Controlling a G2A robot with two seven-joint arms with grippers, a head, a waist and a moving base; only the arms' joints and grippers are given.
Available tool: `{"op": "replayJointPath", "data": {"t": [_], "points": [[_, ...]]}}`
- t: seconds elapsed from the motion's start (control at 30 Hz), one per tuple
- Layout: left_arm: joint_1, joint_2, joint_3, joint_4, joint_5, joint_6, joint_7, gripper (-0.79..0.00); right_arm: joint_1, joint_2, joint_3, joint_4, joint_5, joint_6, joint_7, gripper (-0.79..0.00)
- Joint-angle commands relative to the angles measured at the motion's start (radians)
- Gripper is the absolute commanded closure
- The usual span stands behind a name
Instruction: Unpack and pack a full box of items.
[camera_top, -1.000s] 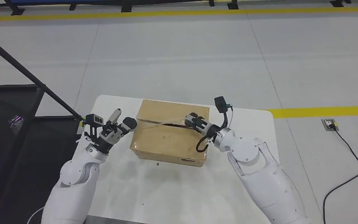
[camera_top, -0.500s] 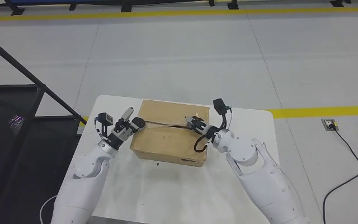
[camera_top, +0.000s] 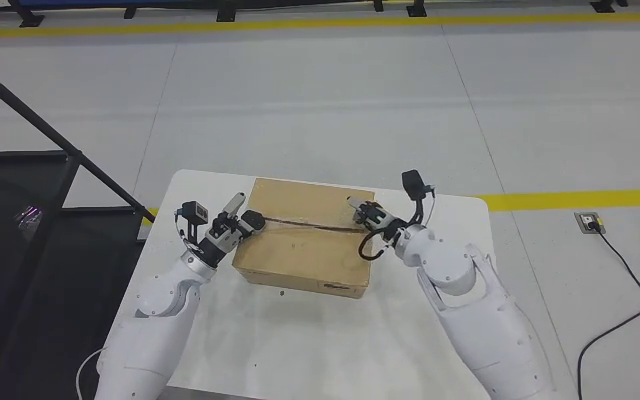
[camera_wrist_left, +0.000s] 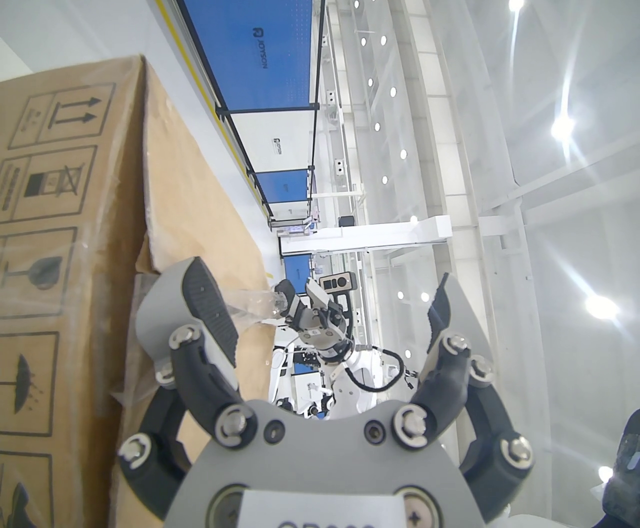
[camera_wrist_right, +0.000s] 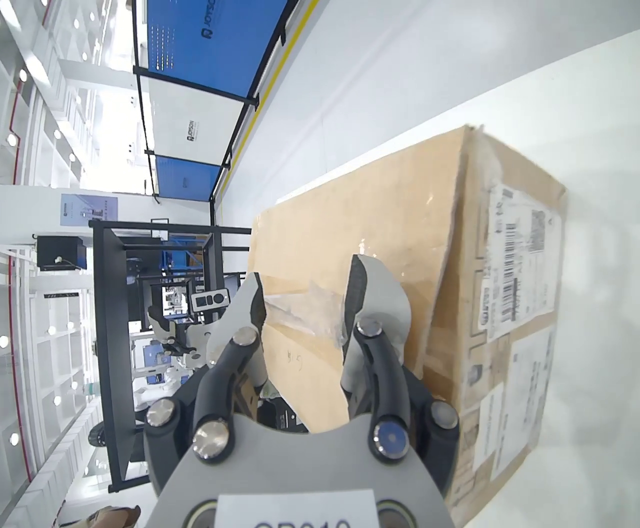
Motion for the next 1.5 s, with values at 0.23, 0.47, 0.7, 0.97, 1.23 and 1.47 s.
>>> {"op": "replayJointPath", "data": {"t": [0.23, 0.47, 0.7, 0.97, 1.23, 1.47], "points": [[0.015, 0.002, -0.017, -0.02, -0.012, 0.002, -0.016, -0.785, -0.008, -0.003, -0.014, -0.088, 0.003, -0.054, 0.004, -0.289], [0.02, 0.002, -0.022, -0.025, -0.018, 0.006, -0.026, -0.785, 0.117, -0.023, -0.112, 0.079, -0.019, -0.001, 0.118, -0.139], [0.02, 0.003, -0.03, -0.024, -0.025, 0.007, -0.04, -0.785, 0.208, -0.038, -0.158, 0.207, -0.02, 0.051, 0.209, -0.083], [0.035, 0.008, -0.067, -0.034, -0.04, -0.018, -0.033, -0.785, 0.264, -0.042, -0.178, 0.277, -0.024, 0.077, 0.317, -0.022], [0.083, 0.018, -0.125, -0.018, 0.014, -0.06, 0.069, -0.785, 0.28, -0.052, -0.196, 0.315, -0.013, 0.064, 0.312, -0.015], [0.104, 0.014, -0.107, 0.006, 0.008, -0.06, 0.053, -0.785, 0.293, -0.067, -0.214, 0.355, 0.016, 0.048, 0.292, 0.0]]}}
